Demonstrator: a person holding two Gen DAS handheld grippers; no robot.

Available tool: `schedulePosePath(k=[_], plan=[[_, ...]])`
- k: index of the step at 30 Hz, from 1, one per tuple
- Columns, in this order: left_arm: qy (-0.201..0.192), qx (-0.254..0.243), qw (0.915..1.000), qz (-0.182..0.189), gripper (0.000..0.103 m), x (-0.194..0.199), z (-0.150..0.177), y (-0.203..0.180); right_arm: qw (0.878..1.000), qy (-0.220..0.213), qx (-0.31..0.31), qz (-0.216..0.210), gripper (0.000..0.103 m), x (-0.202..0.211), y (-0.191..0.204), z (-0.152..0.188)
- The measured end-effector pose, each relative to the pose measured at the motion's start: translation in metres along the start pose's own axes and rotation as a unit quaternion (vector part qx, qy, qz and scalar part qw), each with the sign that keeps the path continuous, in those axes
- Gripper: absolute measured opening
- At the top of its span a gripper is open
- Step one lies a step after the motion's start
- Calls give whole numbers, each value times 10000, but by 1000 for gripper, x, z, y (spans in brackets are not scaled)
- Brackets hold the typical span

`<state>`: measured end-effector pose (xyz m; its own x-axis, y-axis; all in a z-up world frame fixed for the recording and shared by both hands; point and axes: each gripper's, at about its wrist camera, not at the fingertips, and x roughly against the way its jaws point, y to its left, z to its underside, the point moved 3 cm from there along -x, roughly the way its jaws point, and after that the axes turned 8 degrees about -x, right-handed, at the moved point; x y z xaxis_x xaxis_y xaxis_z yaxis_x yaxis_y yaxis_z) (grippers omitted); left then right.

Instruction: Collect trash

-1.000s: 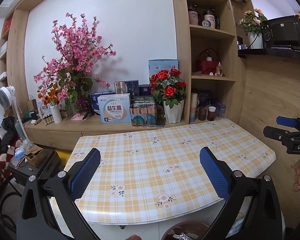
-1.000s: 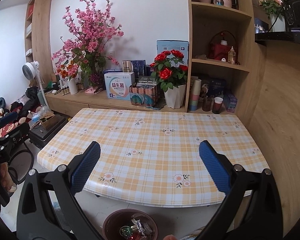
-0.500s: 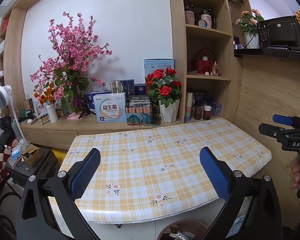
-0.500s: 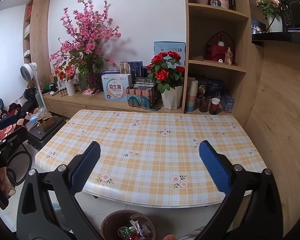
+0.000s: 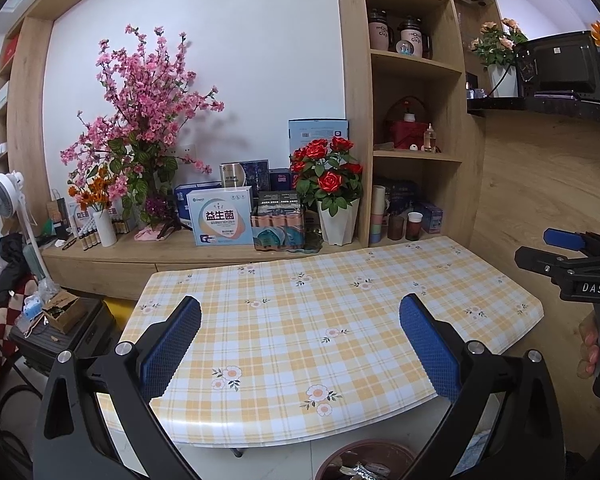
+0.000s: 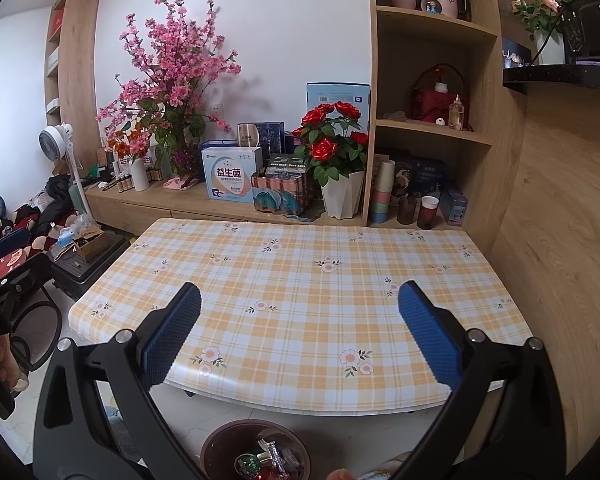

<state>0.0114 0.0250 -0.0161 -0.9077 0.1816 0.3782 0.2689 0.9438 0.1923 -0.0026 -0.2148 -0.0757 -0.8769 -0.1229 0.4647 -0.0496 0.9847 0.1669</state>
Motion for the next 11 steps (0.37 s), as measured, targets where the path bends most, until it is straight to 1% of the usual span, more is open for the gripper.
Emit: schedulePosePath(k=[11], plan=[[58, 8, 10000, -33, 97, -1, 2, -1, 10000, 29, -9, 6, 97, -1, -1, 1]])
